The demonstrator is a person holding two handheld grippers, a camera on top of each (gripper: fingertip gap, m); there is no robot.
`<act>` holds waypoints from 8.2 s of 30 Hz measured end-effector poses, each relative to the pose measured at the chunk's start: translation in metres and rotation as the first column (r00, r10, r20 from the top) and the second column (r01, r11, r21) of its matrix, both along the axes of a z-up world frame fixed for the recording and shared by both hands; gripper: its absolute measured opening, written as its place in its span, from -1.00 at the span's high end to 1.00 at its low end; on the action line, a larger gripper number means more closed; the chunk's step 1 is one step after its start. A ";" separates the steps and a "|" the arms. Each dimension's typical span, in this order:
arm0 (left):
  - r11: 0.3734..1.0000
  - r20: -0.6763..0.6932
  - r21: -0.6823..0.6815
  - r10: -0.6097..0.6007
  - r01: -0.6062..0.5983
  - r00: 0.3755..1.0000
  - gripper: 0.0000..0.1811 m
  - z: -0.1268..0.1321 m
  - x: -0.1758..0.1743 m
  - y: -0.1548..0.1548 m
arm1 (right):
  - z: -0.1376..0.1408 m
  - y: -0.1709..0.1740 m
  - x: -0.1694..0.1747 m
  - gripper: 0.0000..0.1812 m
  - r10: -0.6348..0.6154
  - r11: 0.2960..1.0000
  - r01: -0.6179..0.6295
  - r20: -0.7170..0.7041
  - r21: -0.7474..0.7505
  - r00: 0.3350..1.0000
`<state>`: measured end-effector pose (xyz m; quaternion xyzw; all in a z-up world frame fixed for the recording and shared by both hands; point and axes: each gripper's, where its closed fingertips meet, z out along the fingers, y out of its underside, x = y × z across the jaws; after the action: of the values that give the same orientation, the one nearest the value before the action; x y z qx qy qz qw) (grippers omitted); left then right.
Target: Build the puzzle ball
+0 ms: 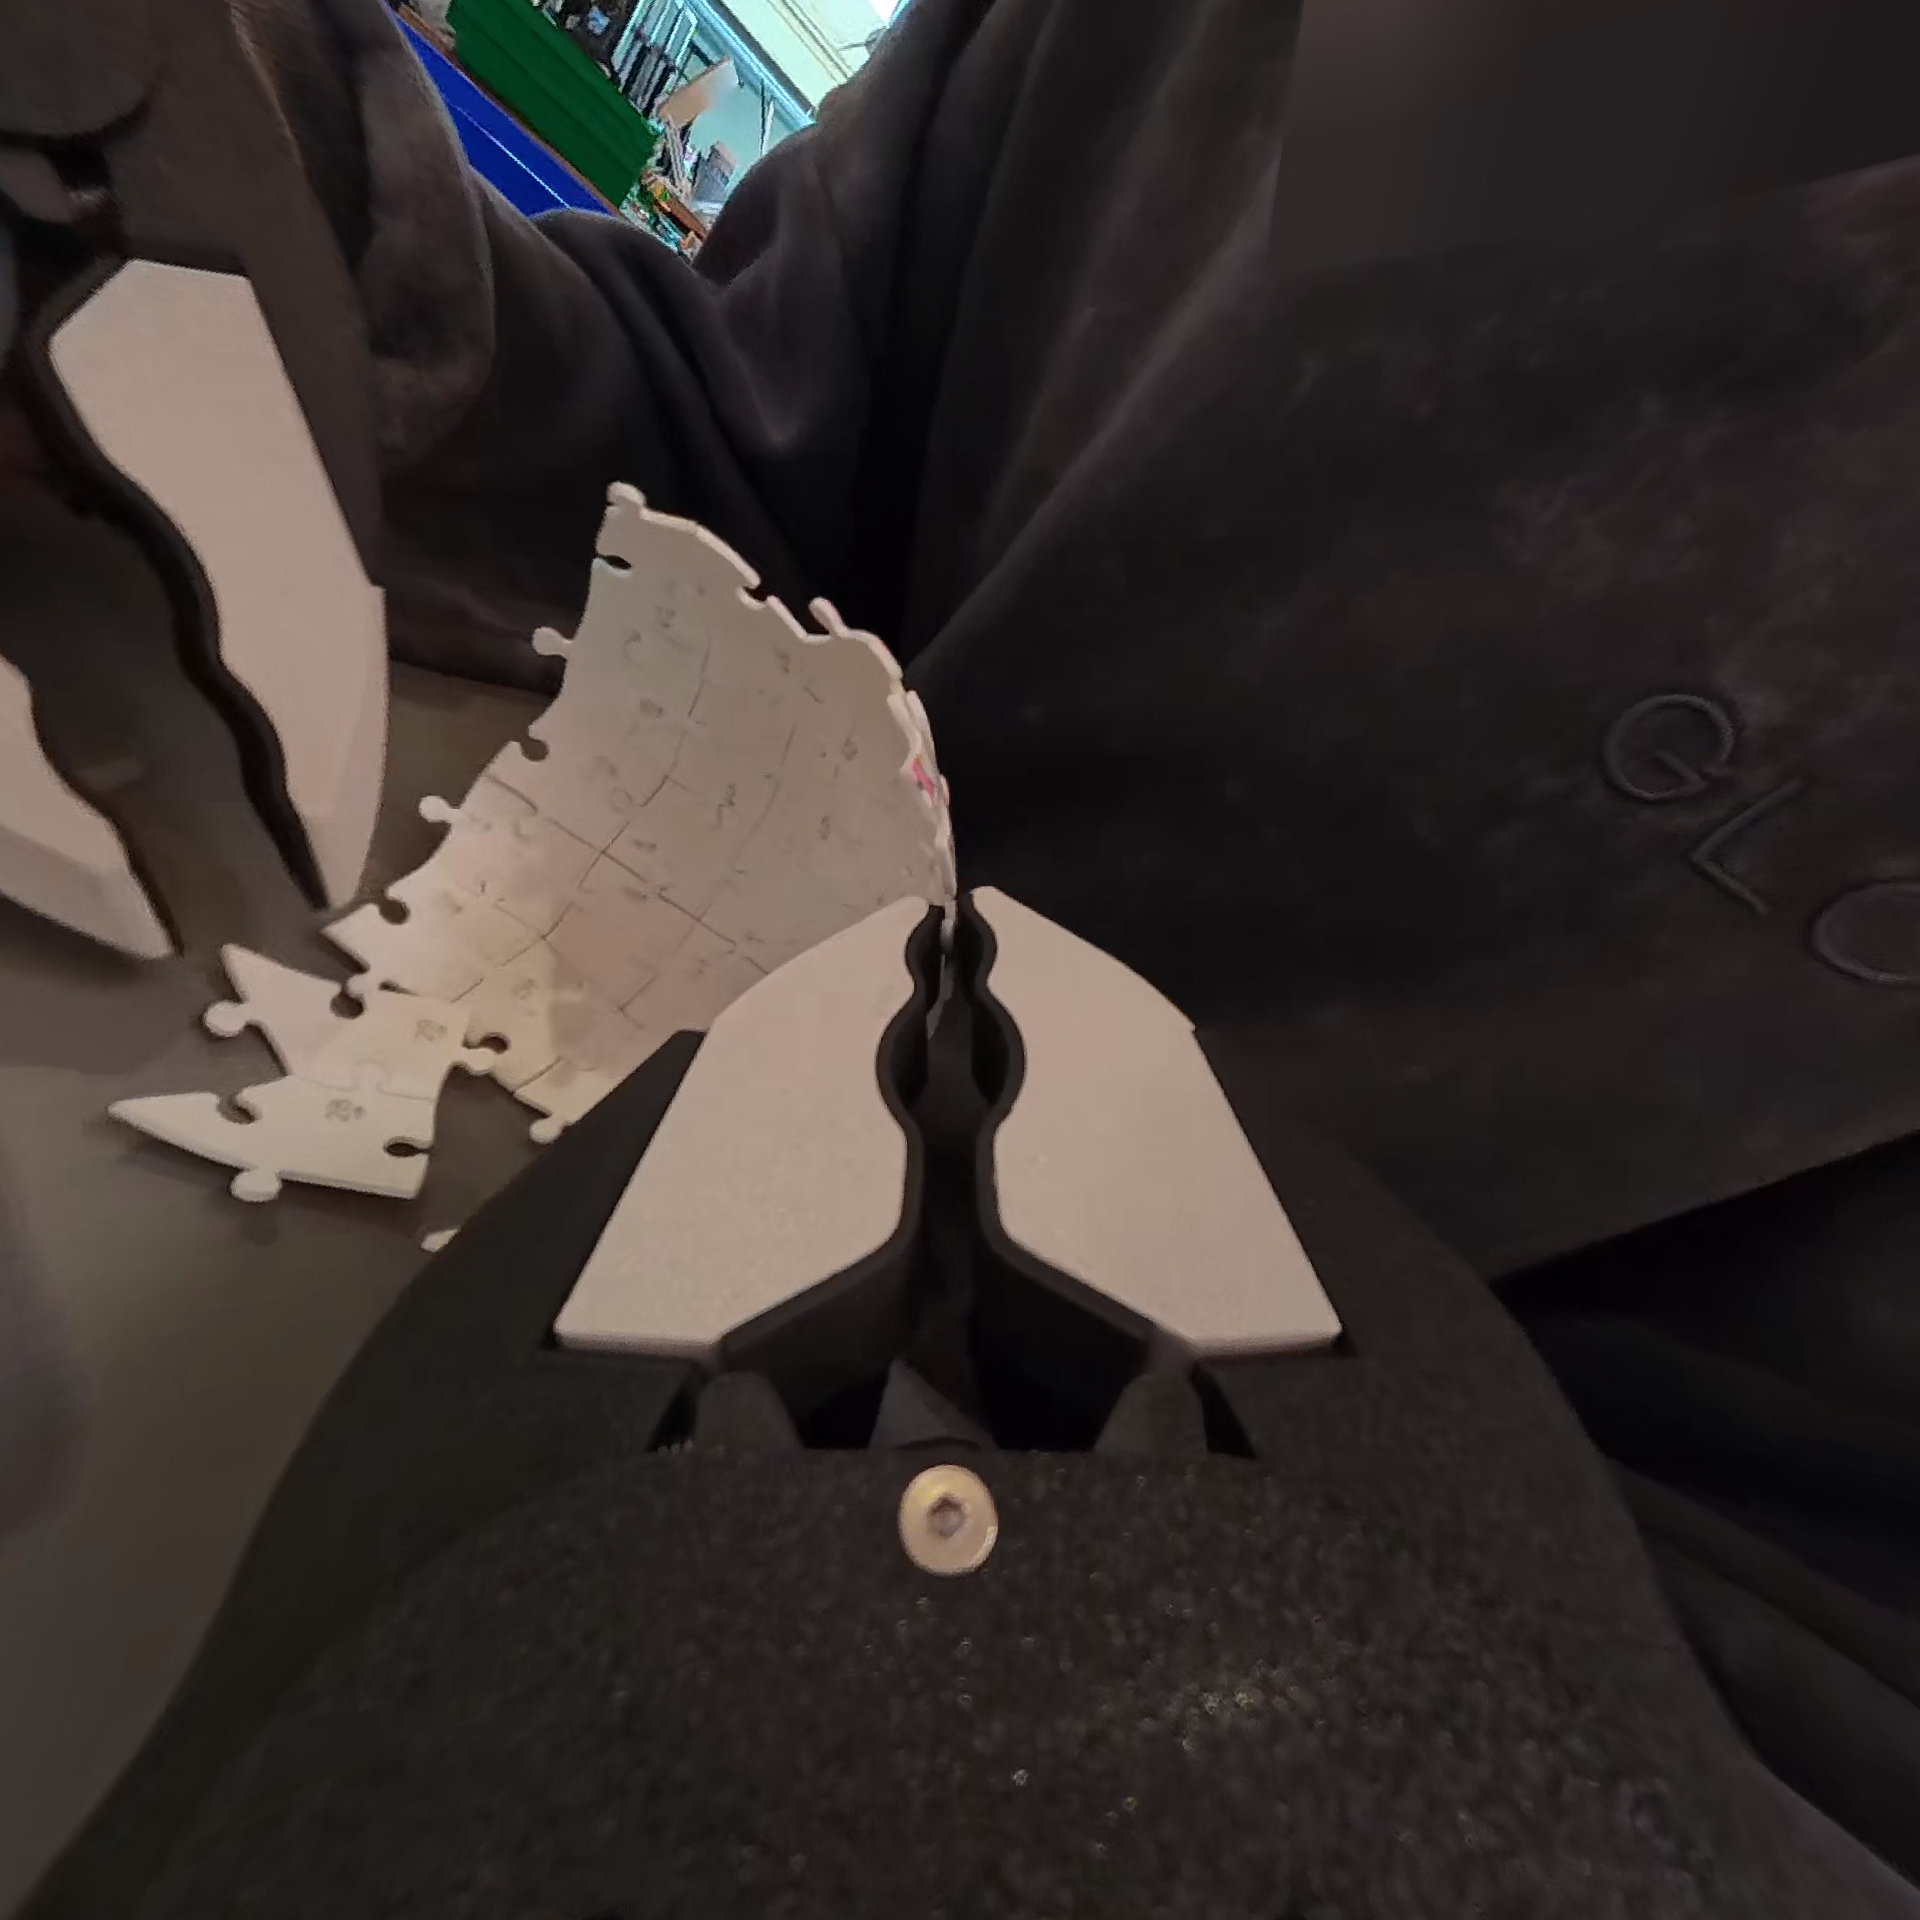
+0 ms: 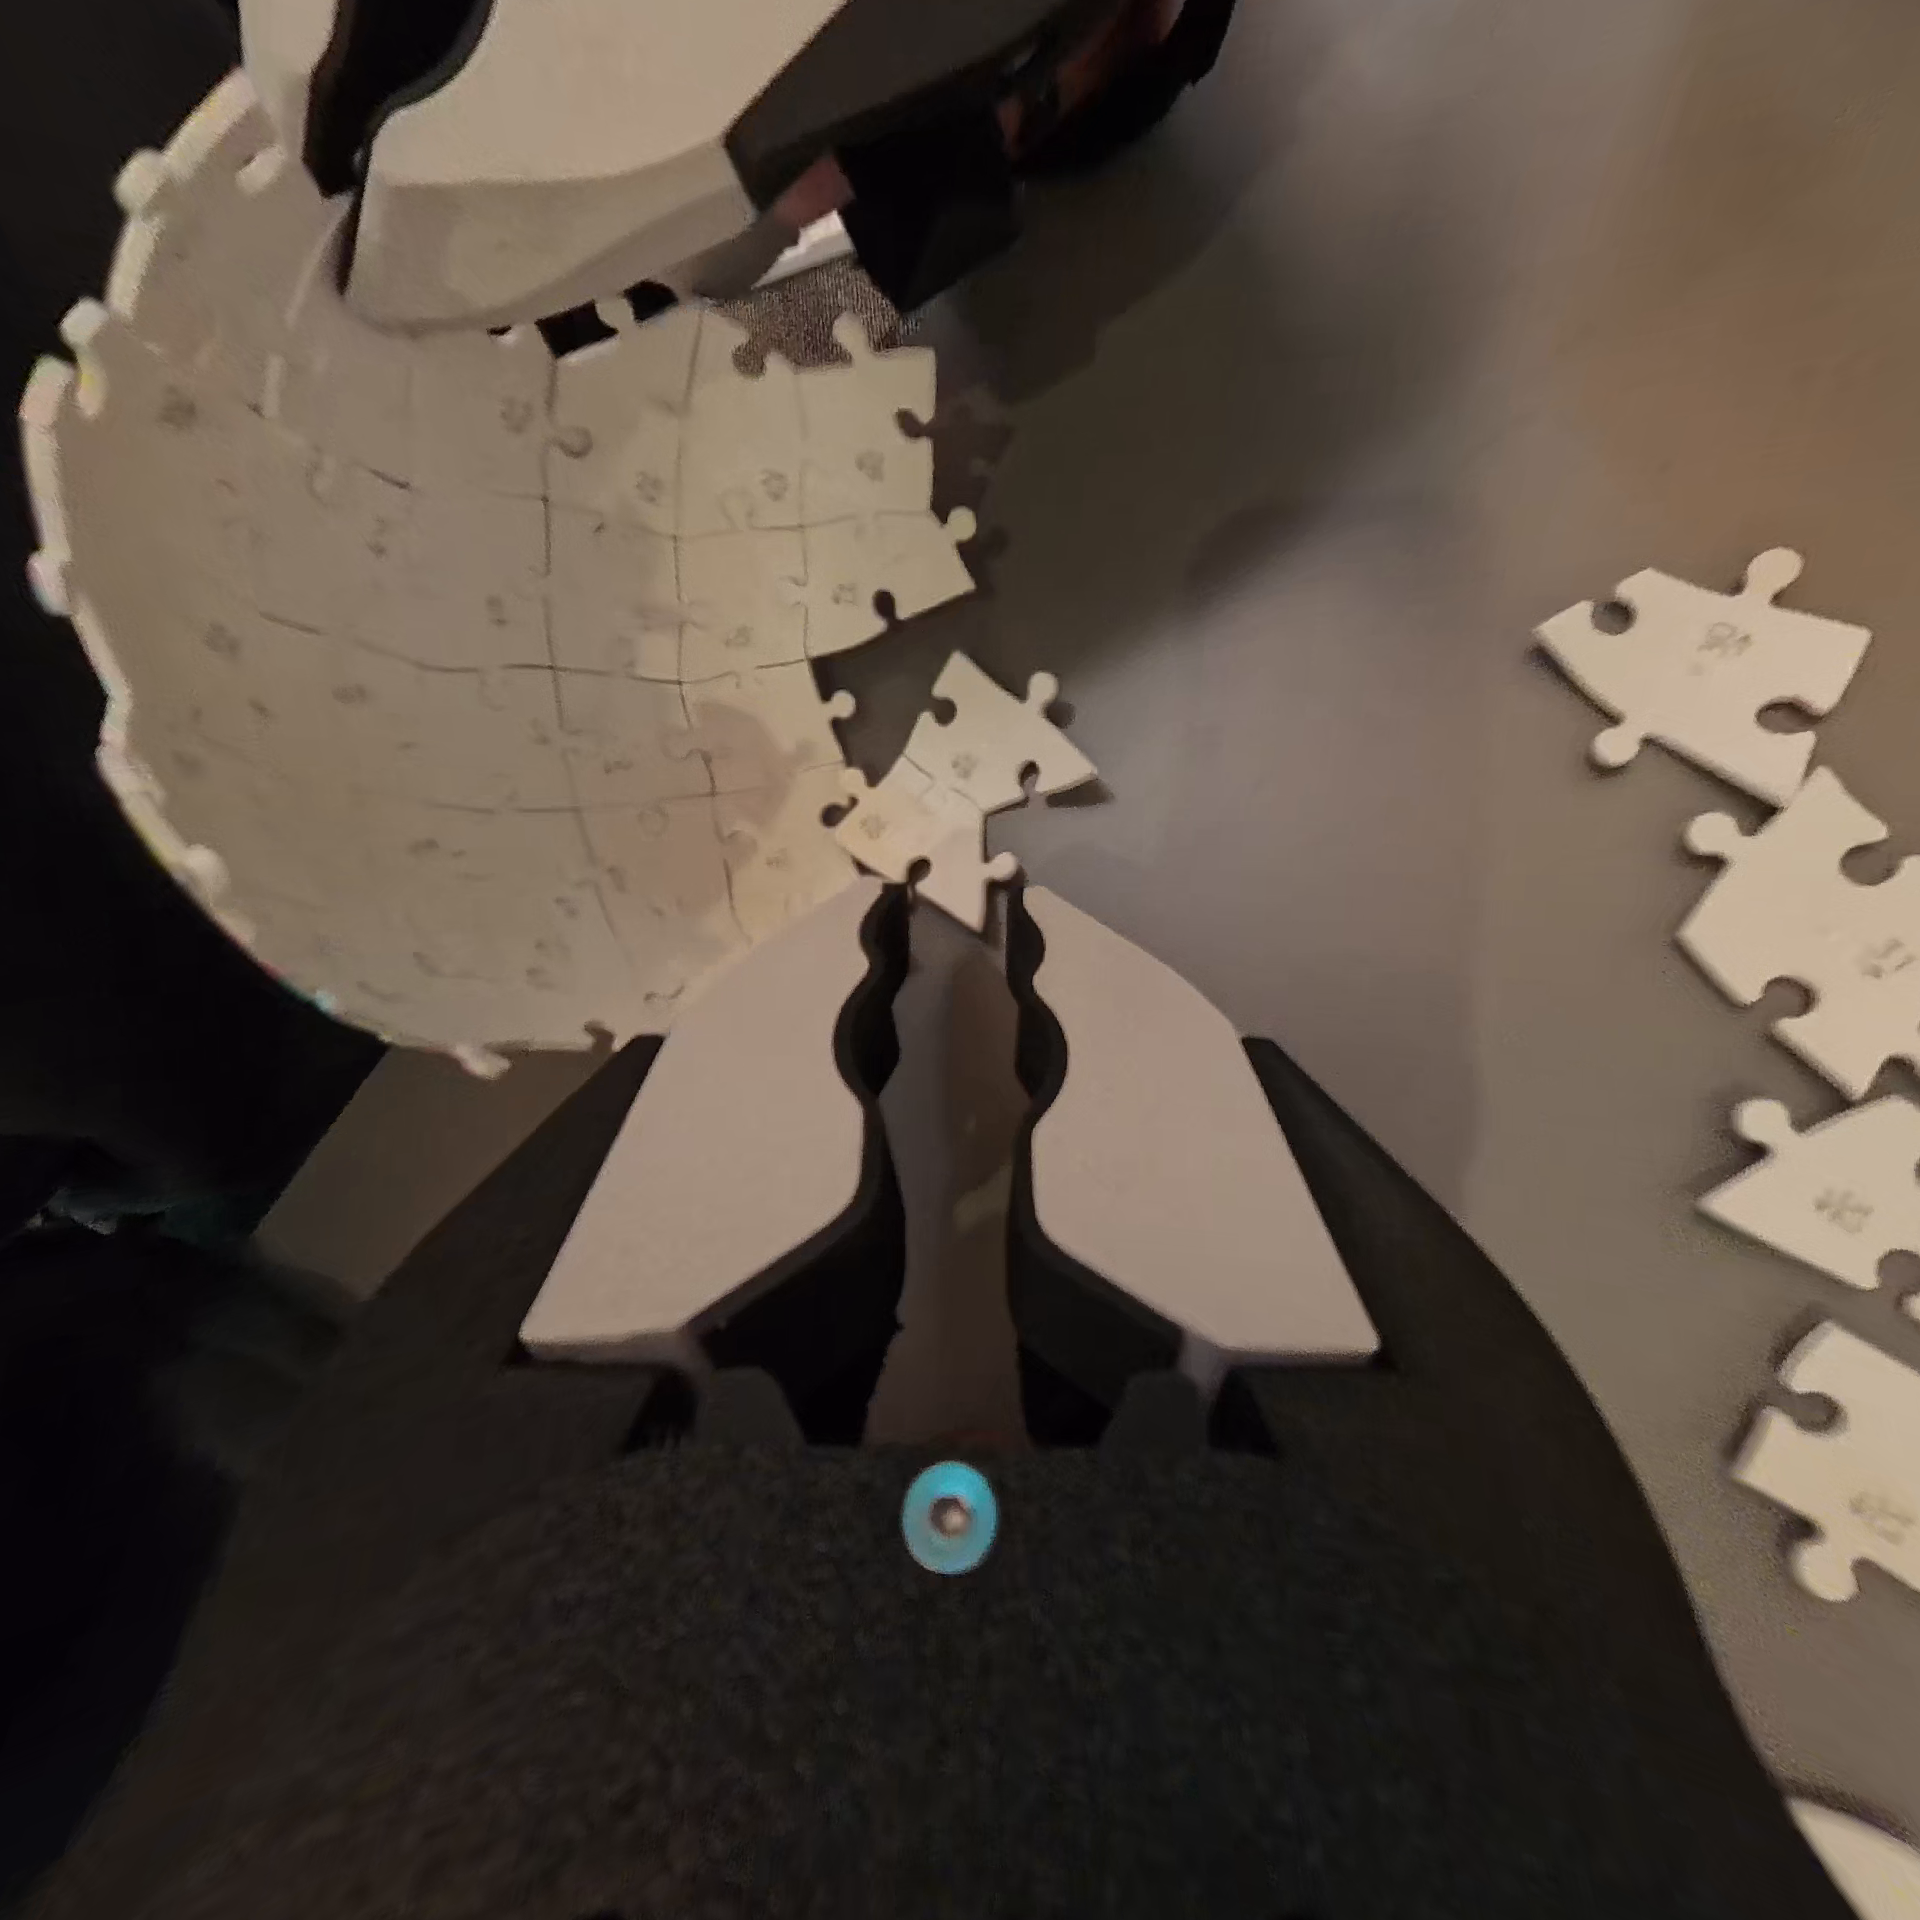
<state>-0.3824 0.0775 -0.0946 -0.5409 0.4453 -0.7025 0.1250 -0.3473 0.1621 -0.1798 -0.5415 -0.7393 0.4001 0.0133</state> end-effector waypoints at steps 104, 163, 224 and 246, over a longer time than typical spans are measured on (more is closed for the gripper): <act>0.991 -0.068 -0.006 -0.135 0.134 0.989 0.97 -0.005 0.004 -0.015 | -0.014 -0.053 -0.003 1.00 0.385 0.895 -0.362 -0.039 0.261 0.922; 0.986 -0.026 -0.075 -0.148 0.146 0.989 0.97 -0.004 -0.012 -0.017 | -0.001 -0.005 -0.043 0.58 0.264 0.919 -0.178 -0.212 0.352 0.941; 0.733 -0.025 -0.025 -0.681 0.680 0.732 0.97 -0.004 0.085 0.004 | 0.007 -0.033 0.111 0.95 -0.153 0.921 0.196 -0.151 0.336 0.977; 0.646 -0.077 -0.115 -0.763 0.755 0.642 0.95 -0.012 0.122 0.017 | -0.005 -0.029 0.151 0.95 -0.223 0.845 0.223 -0.058 0.487 0.973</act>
<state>-0.2609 0.0948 -0.1064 -0.3493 0.6118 -0.6723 -0.2274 -0.1968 0.1328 -0.1851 -0.6027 -0.7485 0.1952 0.1960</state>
